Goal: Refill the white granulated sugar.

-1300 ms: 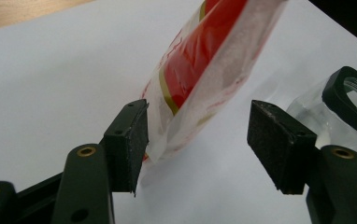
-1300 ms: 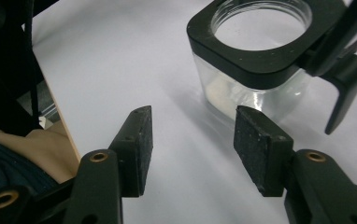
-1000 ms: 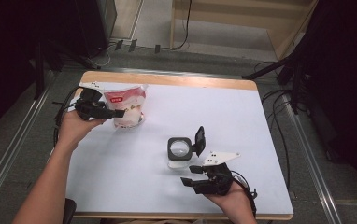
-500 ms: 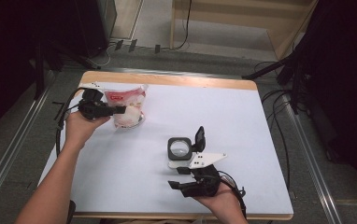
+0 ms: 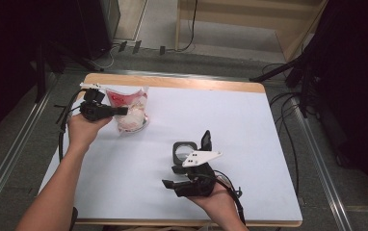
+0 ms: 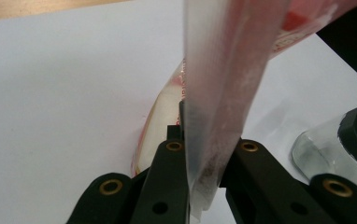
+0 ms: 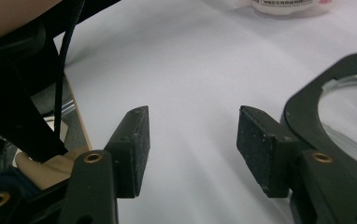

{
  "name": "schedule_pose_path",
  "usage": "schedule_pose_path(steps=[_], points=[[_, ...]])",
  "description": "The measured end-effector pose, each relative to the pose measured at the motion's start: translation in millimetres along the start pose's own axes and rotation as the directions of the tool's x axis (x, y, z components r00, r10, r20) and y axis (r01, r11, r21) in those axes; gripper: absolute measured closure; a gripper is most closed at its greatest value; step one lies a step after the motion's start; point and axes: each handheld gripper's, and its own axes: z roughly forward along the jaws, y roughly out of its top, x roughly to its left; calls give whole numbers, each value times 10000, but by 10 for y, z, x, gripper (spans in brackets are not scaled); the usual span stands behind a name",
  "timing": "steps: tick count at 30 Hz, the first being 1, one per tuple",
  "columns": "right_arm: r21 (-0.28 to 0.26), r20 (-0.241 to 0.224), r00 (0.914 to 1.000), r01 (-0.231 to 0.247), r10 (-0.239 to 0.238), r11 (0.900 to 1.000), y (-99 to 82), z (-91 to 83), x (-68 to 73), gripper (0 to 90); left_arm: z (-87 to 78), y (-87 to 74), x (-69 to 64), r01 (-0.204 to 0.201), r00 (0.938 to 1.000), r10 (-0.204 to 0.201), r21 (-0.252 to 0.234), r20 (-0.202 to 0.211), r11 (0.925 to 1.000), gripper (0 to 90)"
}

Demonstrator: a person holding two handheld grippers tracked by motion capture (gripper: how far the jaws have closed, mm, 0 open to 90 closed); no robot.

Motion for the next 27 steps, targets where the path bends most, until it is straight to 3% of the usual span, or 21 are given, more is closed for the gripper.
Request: schedule_pose_path(steps=[3,7,10,14,19,27], points=[[76,26,10000,77,-78,9999,63,59,17,439,-74,40,-39,-64,9998,67,130,-168,9999,898],[125,-19,9992,407,-407,9991,162,152,51,433,-168,48,-53,-31,10000,32,229,-47,9997,900],[30,-366,9988,326,-324,9995,223,213,75,433,-241,46,-83,-35,10000,33,207,75,9998,900],[112,-369,9965,754,-749,9971,286,291,110,437,-338,63,-160,-89,9999,87,249,52,9997,900],[214,-333,9941,1043,-1036,9943,327,380,110,442,-395,61,-235,-133,9992,122,272,392,9995,900],[3,-178,9968,781,-780,9969,394,446,99,435,-478,53,-379,-517,9976,508,172,469,9985,900]])
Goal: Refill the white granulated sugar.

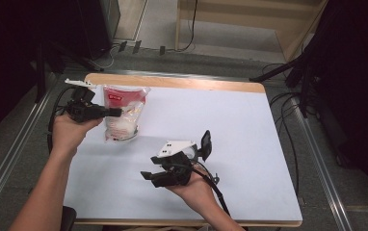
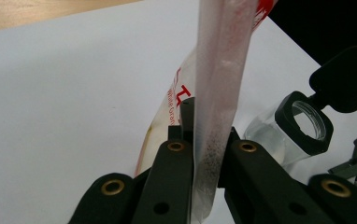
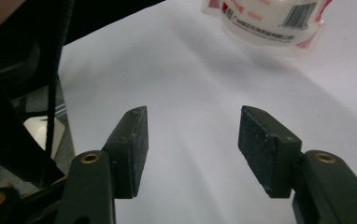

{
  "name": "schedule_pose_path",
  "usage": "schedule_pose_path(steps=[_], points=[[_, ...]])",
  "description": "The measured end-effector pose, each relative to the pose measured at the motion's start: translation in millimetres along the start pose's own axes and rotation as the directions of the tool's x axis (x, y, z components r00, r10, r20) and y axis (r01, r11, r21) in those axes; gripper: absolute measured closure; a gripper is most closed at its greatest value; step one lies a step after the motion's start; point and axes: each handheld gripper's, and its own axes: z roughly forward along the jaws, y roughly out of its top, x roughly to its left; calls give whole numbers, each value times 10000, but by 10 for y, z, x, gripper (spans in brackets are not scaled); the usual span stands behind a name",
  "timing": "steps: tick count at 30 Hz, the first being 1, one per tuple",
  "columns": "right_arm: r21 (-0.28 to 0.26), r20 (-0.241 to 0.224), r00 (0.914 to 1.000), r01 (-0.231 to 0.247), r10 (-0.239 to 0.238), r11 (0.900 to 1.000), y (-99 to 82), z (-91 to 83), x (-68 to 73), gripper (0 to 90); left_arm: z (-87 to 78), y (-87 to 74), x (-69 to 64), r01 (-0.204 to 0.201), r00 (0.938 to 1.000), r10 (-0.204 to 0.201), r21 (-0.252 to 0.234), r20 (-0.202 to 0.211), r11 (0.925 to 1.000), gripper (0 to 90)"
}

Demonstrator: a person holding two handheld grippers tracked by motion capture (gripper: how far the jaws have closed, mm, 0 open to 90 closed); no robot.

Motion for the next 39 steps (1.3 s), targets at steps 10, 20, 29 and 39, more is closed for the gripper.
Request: schedule_pose_path(steps=[10,20,29,39], points=[[193,160,9993,327,-331,9993,37,104,15,450,-113,-12,-148,-27,9993,25,55,377,10000,900],[505,-40,10000,-28,30,9987,-20,197,15,485,-163,-25,-272,-378,9986,370,195,376,9991,900],[397,114,9999,-87,82,9992,-26,274,18,490,-299,-51,-396,-318,9981,310,150,538,9994,900],[111,194,9997,-115,112,9999,63,363,15,503,-369,-25,-543,-153,9958,138,151,904,9998,900]])
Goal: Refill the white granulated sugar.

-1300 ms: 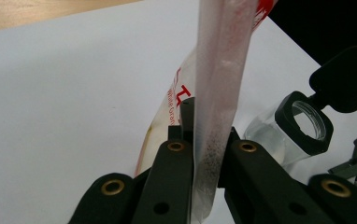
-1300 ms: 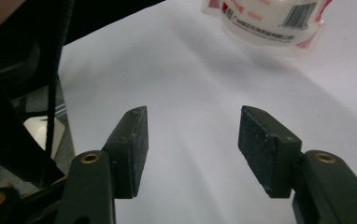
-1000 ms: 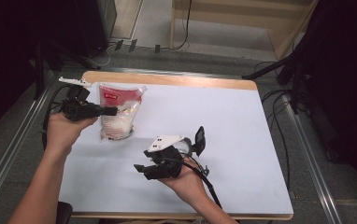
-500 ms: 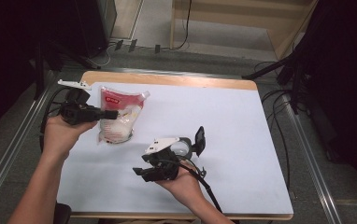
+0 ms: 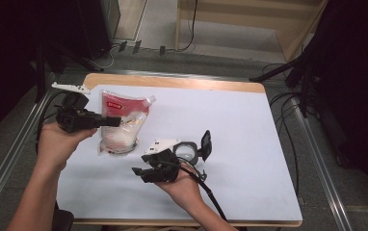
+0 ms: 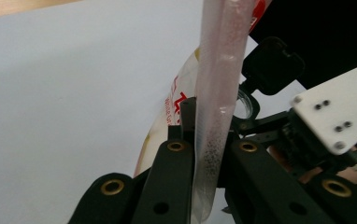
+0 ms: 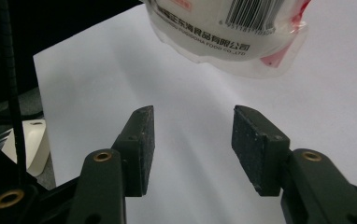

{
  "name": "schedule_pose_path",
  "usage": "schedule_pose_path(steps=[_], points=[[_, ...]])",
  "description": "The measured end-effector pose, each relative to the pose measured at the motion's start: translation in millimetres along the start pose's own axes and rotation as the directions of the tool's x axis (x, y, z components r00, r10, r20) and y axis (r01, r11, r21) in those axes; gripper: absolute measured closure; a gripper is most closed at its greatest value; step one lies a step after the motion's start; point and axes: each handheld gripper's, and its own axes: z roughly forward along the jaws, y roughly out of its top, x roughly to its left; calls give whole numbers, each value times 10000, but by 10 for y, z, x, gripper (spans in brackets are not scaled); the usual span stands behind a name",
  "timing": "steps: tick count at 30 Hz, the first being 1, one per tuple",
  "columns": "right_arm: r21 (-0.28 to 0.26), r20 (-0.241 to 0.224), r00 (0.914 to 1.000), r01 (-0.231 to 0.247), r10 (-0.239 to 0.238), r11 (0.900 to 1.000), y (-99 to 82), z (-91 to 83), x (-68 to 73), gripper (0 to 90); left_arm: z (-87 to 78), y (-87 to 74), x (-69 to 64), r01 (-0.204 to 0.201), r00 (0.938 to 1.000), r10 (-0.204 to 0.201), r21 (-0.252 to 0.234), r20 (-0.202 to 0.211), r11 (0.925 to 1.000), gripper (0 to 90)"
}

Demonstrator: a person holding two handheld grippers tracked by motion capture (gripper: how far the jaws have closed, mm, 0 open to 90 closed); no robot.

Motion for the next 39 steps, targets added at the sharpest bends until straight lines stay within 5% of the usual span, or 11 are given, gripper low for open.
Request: schedule_pose_path(steps=[15,27,35,39], points=[[-485,601,9973,-392,421,9981,-42,290,19,520,-26,27,-114,3,9994,-11,239,344,9997,898],[-1066,1433,9823,-1058,1206,9887,-130,423,-71,526,22,33,-161,46,9979,-96,773,645,9970,896],[-1413,1927,9765,-694,962,9875,-149,406,7,527,24,14,-117,756,9891,-851,817,1200,9938,890],[-1438,1919,9750,-852,1123,9859,-163,415,-14,523,14,19,-129,769,9879,-875,857,1280,9934,888]])
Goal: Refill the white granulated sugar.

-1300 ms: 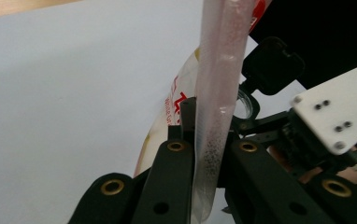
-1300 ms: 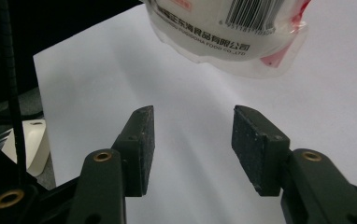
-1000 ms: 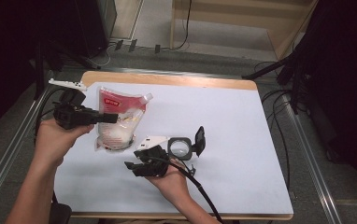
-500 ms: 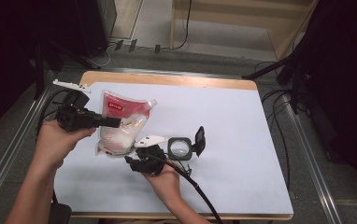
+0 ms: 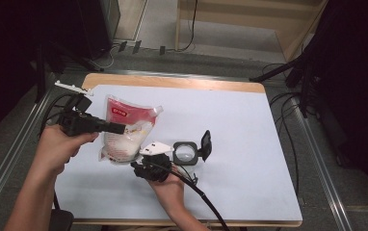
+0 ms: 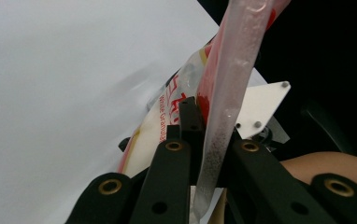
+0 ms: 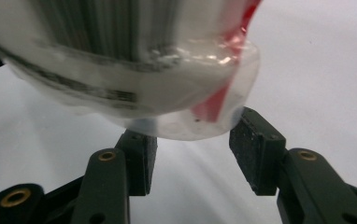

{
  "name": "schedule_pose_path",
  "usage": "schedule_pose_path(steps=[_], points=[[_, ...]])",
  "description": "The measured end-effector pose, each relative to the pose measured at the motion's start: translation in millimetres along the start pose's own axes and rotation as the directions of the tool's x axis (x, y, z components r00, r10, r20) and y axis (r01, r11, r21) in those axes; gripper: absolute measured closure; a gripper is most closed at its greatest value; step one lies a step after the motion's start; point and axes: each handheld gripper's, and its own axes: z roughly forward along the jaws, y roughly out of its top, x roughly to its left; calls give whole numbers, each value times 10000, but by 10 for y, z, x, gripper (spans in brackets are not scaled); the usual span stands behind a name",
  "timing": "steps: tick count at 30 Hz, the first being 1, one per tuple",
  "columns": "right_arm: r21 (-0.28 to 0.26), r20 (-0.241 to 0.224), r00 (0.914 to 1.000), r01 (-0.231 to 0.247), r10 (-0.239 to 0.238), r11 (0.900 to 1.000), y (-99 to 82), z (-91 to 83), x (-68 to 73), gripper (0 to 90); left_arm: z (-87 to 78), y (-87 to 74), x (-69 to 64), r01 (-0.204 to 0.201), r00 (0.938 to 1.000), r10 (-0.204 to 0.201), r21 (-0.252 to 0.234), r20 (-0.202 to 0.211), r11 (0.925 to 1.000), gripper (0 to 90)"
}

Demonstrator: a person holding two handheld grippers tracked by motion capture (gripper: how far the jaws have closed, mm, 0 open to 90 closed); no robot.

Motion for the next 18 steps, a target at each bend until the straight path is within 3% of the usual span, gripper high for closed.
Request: schedule_pose_path(steps=[5,8,13,18], points=[[-251,59,10000,-77,78,9997,-38,25,-21,522,17,6,2,111,9997,-114,152,197,9998,887],[-494,-208,9998,-32,22,9988,-46,23,1,561,57,5,7,71,9999,-69,206,-80,9998,877],[-99,-318,9983,484,-487,9988,-47,-11,105,606,150,30,-55,-75,9999,72,354,83,9993,867],[-131,-159,9935,1122,-1124,9936,-39,-87,246,540,222,42,-67,-55,10000,52,356,74,9993,862]])
